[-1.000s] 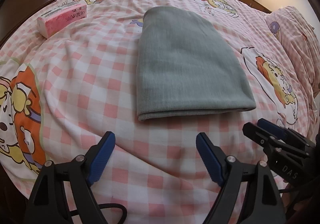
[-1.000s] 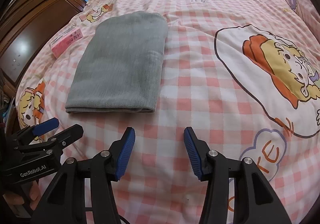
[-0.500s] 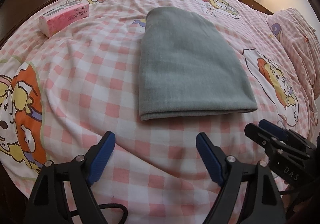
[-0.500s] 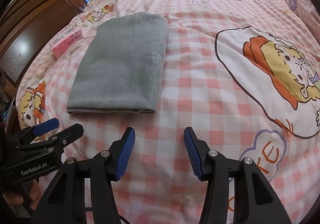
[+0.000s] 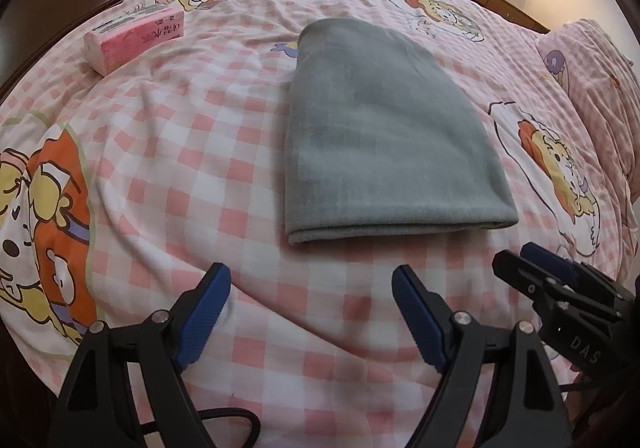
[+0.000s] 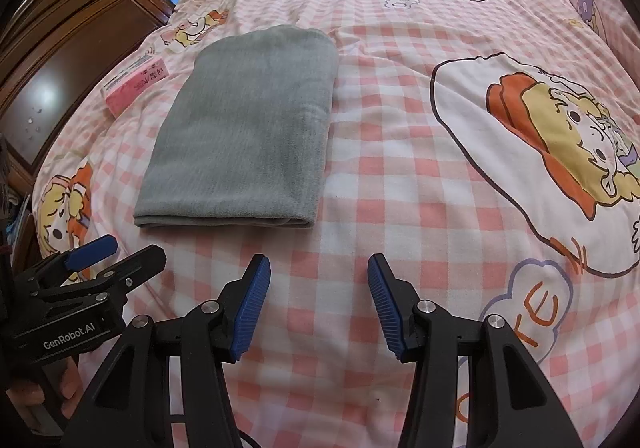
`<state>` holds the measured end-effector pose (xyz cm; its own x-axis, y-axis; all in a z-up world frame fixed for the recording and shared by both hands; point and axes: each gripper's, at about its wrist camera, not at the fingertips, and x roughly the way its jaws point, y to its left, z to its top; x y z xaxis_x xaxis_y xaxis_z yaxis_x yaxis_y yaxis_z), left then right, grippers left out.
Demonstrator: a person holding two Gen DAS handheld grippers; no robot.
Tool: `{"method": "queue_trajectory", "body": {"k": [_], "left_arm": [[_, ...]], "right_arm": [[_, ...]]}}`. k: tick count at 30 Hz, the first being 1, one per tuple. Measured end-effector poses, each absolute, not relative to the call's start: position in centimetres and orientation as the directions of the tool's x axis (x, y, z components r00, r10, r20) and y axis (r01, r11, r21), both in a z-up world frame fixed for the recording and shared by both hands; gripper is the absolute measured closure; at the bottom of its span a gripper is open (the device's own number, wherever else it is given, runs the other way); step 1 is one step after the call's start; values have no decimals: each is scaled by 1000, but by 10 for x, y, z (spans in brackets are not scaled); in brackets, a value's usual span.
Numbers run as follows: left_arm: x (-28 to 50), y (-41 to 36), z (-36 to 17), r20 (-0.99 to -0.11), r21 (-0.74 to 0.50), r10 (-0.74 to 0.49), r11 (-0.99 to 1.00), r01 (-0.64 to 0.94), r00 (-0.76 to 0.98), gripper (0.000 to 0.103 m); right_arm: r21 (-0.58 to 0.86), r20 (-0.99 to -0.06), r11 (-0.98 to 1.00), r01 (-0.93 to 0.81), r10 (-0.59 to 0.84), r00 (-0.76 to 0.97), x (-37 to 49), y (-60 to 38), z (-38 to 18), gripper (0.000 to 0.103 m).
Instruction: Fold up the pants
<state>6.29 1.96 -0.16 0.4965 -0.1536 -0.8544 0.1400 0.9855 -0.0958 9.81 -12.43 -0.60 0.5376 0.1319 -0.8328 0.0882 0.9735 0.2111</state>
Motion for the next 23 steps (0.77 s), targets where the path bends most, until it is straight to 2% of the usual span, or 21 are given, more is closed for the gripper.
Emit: {"method": "queue_trajectory", "body": {"k": [23], "left_arm": [[63,17,-2,-858,-93,-153,985,144,490,17]], "right_arm": [[211,-833,974,87,133,538,98,-125,-6,51]]}}
